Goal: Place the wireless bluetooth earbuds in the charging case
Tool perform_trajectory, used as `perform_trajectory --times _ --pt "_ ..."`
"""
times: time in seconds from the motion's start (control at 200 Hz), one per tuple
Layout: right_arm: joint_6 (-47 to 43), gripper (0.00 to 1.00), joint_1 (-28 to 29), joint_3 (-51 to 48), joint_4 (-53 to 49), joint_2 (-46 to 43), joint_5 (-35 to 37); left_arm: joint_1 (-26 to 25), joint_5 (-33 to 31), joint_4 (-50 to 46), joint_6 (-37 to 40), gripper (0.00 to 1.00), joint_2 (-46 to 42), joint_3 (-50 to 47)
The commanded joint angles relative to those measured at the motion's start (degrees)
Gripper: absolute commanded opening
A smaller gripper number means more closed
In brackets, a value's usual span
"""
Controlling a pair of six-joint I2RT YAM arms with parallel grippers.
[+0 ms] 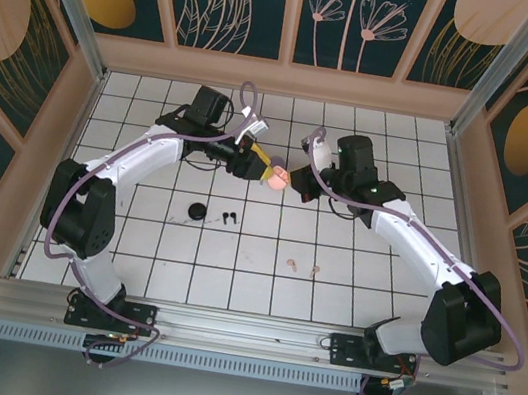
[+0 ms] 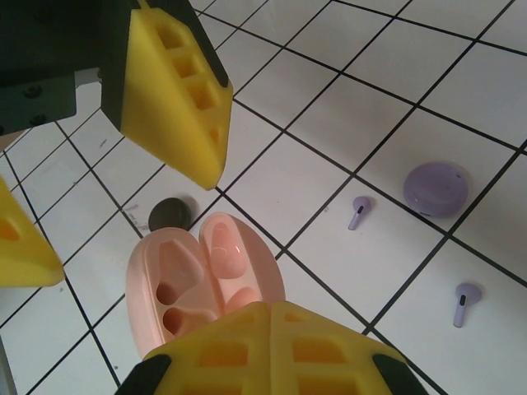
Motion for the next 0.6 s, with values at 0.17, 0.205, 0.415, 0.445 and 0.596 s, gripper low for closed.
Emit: perform_trajectory --times 0.17,0.205,0.415,0.445,0.596 --pt "0.65 0.0 -0.42 3.21 2.07 -1.66 -2.48 0.06 7.03 -1.85 2.31 0.6 0.23 -1.31" --pt "0.65 0.0 -0.5 3.38 2.07 -1.59 -2.57 0.06 7.12 -1.93 2.35 0.6 0.36 -1.35" --pt "0.65 0.0 -0.6 3.9 2.23 -1.59 -3.01 0.06 6.97 -1.69 2.54 0.6 1.25 -1.99" --pt "0.71 0.0 -0.59 3.92 2.25 -1.52 -3.09 0.02 6.99 -1.58 2.36 0.6 1.24 -1.97" --pt "0.91 0.0 -0.55 4.34 2.59 -0.92 -4.0 -0.03 7.41 -1.05 1.68 0.6 1.7 -1.29"
